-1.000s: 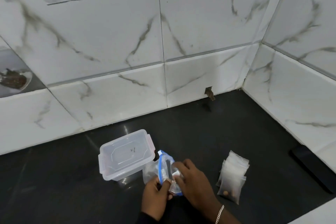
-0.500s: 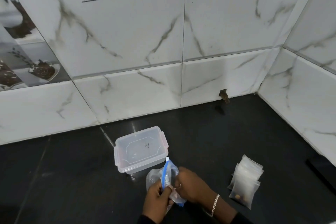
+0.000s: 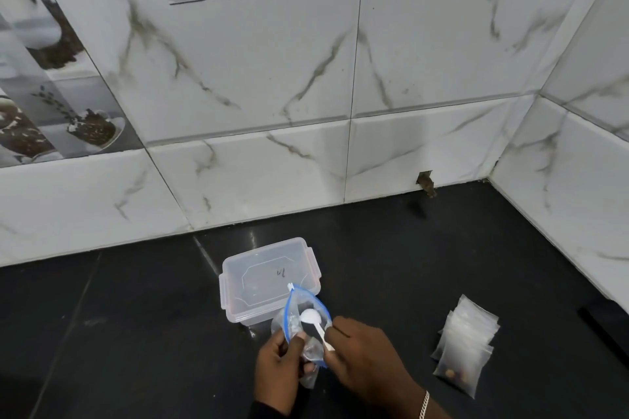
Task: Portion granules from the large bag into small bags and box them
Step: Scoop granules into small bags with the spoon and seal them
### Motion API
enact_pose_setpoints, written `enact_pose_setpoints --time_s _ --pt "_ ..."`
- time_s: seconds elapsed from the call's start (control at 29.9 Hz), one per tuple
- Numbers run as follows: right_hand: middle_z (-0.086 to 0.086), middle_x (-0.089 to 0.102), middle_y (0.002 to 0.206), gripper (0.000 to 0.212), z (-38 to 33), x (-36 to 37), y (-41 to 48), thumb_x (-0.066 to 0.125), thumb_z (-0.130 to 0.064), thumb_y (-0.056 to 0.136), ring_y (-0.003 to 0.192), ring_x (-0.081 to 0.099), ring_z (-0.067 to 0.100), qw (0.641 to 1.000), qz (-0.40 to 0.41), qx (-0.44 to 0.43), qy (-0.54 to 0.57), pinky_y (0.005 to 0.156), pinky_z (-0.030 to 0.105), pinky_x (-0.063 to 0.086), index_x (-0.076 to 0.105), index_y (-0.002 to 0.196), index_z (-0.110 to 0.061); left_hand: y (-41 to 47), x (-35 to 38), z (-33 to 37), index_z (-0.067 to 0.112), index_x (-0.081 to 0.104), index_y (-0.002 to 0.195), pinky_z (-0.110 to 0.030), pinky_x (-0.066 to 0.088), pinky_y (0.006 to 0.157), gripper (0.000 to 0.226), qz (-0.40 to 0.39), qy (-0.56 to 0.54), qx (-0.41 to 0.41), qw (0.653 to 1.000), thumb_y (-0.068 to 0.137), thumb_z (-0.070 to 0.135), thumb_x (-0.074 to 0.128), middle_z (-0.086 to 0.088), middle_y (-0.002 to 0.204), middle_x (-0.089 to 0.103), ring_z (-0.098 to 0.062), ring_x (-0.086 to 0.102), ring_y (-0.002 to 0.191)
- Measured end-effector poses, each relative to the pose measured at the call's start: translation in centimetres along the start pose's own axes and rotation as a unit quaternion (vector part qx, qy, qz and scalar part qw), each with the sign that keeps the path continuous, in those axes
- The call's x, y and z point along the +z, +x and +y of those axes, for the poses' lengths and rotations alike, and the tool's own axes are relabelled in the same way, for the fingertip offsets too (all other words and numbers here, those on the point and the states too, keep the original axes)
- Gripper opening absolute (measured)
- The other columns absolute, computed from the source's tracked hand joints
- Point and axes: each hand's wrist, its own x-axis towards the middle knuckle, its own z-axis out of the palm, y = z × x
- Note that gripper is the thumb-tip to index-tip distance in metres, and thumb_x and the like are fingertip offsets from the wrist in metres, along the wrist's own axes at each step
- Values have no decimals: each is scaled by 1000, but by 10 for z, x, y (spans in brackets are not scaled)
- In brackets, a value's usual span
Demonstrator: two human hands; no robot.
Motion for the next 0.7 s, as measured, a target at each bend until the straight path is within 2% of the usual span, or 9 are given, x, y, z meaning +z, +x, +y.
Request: enact_pose_setpoints --time_s 0.1,0.2,0.3,0.4,0.47,0.6,0.7 --pt "-11 52 75 18 -2 -2 -2 63 -32 80 60 45 4 1000 -5 3 0 52 19 32 46 73 -29 1 0 -2 8 75 79 -32 53 54 19 5 -7 -11 1000 92 3 61 -28 70 68 -27 58 58" --pt "-10 49 64 27 1 -3 -3 67 -24 73 56 44 1 978 33 136 152 53 20 34 42 64 -29 1 -2 -5 4 73 77 -32 49 54 17 7 -2 -27 1000 92 5 63 -19 58 62 -25 53 52" --pt "-8 48 53 20 4 -7 -1 70 -16 69 52 45 0 933 48 230 271 52 20 36 52 58 -15 4 -4 -7 -11 61 79 -35 50 55 21 20 22 -28 999 87 7 69 -20 57 59 -25 55 49" --pt "-5 49 51 15 2 -10 -1 71 -14 70 51 44 0 923 53 231 304 52 19 35 59 61 -9 7 -4 -10 -12 56 74 -41 53 55 32 31 55 -24 998 79 11 78 -24 60 64 -27 59 48" --pt "0 52 52 18 -3 -12 -1 72 -16 71 51 46 2 923 48 224 309 52 18 36 59 60 -10 6 -2 -10 -10 57 72 -39 53 54 36 44 89 -17 995 75 16 82 -22 59 66 -27 62 48" --pt "-9 52 53 23 -9 -17 0 71 -16 72 51 49 4 932 31 192 307 51 16 36 54 56 -19 9 3 -9 10 70 71 -37 56 62 19 65 148 -23 987 75 25 82 -4 61 72 -21 71 62" --pt "-5 54 60 23 -11 -18 -1 69 -22 73 55 50 5 951 13 157 267 52 18 37 50 60 -21 10 6 -5 13 71 71 -34 56 63 16 74 161 -43 983 76 26 79 -2 63 72 -20 71 65"
